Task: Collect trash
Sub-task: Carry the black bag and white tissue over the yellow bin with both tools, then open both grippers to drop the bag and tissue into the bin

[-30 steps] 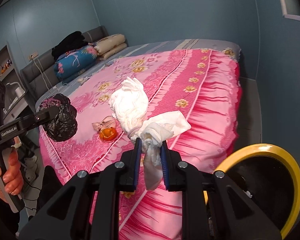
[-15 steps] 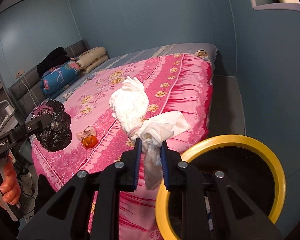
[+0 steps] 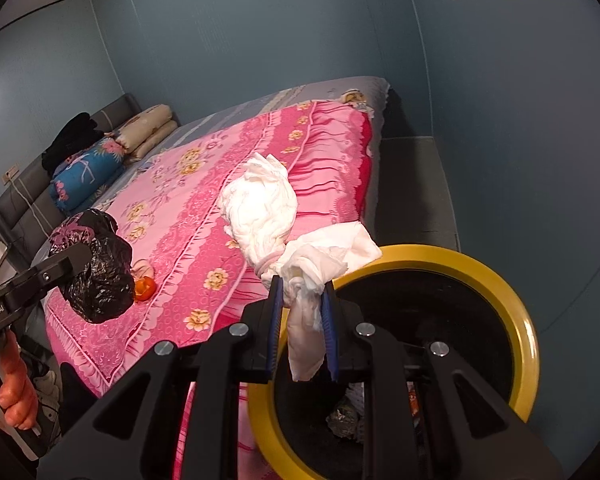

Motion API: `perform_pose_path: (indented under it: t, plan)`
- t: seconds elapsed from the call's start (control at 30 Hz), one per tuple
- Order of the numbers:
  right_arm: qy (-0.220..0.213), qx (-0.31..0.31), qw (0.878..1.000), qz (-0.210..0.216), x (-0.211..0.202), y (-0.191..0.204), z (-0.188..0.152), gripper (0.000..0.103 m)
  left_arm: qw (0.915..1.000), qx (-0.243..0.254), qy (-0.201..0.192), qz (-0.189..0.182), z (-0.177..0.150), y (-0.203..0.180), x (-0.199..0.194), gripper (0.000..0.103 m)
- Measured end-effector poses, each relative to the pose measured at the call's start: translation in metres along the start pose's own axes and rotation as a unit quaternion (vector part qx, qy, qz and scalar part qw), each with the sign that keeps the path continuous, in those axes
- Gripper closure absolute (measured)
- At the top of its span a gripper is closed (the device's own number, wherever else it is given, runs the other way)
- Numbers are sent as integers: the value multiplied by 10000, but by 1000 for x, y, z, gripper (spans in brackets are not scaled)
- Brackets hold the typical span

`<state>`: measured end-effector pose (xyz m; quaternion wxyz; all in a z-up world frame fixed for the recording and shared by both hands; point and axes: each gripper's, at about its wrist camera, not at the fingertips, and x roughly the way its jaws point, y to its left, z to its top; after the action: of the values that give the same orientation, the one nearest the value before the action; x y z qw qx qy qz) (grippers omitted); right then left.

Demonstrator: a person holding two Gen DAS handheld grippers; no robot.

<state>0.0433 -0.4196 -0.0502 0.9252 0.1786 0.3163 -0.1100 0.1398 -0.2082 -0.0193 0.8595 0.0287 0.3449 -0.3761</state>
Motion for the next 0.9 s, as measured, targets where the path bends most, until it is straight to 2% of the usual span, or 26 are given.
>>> perform_pose_path:
  t: [0.47,0.9]
  plan:
    - [190,480,9981,-331,5,-49,-18,85,9976,267,424,-476,-16,-46,52,69]
    - [281,742,9958,-449,8,-73,-32,83,9950,300,752,-593,-27,-62,85,68]
